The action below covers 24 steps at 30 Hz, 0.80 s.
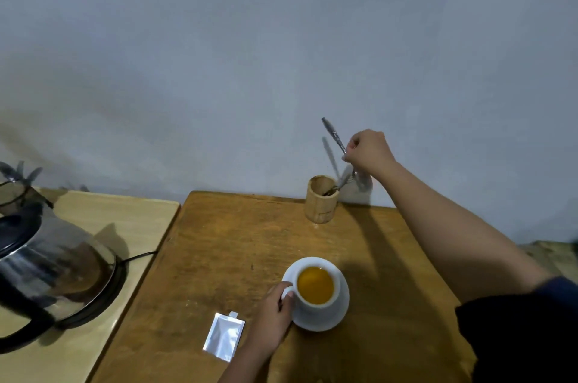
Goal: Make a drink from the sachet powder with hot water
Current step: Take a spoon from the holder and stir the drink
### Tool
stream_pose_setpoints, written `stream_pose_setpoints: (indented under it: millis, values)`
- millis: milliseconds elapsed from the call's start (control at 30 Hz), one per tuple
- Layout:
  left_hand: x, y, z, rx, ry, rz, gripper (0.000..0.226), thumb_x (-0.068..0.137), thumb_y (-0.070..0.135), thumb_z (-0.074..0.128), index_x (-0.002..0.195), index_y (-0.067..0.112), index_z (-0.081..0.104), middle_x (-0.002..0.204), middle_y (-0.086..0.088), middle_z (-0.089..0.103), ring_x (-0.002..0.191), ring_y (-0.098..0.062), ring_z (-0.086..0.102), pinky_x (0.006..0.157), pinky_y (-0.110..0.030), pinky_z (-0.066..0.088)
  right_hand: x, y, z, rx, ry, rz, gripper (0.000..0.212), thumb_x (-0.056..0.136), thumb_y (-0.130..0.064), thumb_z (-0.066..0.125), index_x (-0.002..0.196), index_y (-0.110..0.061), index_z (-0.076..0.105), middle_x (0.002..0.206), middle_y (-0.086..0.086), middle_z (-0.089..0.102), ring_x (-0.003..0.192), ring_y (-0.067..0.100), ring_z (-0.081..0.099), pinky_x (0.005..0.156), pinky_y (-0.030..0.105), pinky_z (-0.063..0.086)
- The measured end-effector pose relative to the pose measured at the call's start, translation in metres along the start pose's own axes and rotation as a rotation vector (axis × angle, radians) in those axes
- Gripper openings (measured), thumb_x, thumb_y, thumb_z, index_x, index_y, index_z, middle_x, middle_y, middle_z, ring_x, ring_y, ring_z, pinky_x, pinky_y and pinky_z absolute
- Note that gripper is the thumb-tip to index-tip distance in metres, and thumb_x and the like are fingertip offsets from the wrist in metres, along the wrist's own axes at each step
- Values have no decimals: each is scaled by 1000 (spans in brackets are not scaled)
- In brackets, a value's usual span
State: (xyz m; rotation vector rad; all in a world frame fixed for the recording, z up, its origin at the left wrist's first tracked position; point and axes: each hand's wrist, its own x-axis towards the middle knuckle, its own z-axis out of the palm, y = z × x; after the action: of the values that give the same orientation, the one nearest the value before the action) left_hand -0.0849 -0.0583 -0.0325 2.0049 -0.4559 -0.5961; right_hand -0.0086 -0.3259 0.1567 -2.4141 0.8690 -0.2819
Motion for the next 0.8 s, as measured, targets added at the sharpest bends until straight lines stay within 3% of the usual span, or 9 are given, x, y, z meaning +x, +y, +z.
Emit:
stream_pose_setpoints:
  millis: [67,133,200,267,367,467,567,667,800]
  values:
    - [-1,1,-2,-6,-17,3,17,96,21,44,100,33,55,103,9,60,95,-2,54,74,-3,38,-17,3,-14,218,30,56,8,76,0,65,71,-5,62,82,11,64,70,24,64,60,28,53]
    - [0,0,-3,-12,-50,2,19,96,23,43,102,30,59,108,4,64,99,-6,57,81,-13,45,-36,6,-23,390,64,103,10,74,3,66,70,-2,59,77,16,64,56,20,60,54,24,53]
    - [0,0,-4,-6,-75,-12,22,96,26,42,106,27,62,110,2,65,101,-8,58,88,-26,48,-52,11,-26,551,100,126,20,75,5,64,63,-5,51,74,21,65,51,20,60,57,25,56]
    - [1,1,-5,-3,-86,-27,23,96,26,42,107,25,62,110,1,65,101,-9,58,87,-28,47,-68,18,-25,685,100,150,19,80,2,58,65,-6,50,74,21,66,48,17,63,61,23,58]
    - [2,3,-6,-6,-111,-39,21,96,25,42,108,25,60,109,1,63,101,-12,57,84,-26,43,-93,29,-19,673,94,180,15,86,-7,54,75,-3,63,75,17,70,50,11,66,69,25,58]
    - [3,4,-8,-2,-131,-59,24,96,24,42,114,22,57,113,1,60,103,-13,54,87,-27,42,-117,40,-7,581,125,197,21,86,-12,55,72,-4,69,73,16,71,64,18,69,76,30,56]
    - [5,8,-10,-7,-157,-83,21,97,21,41,112,23,56,108,3,58,100,-12,52,87,-28,42,-136,48,6,526,73,190,13,85,-12,62,77,-6,70,76,12,71,73,19,69,79,31,55]
    - [8,7,-10,23,-140,-94,27,96,21,41,117,16,57,115,-4,61,101,-15,53,89,-31,45,-149,50,18,530,-13,150,8,81,-3,67,89,-5,66,79,6,66,71,13,65,72,25,58]
    - [10,4,-11,47,-125,-88,27,95,20,43,117,14,59,118,-9,62,100,-19,54,86,-31,44,-160,49,32,457,-21,99,21,76,3,70,80,-13,57,72,4,63,66,12,62,62,23,54]
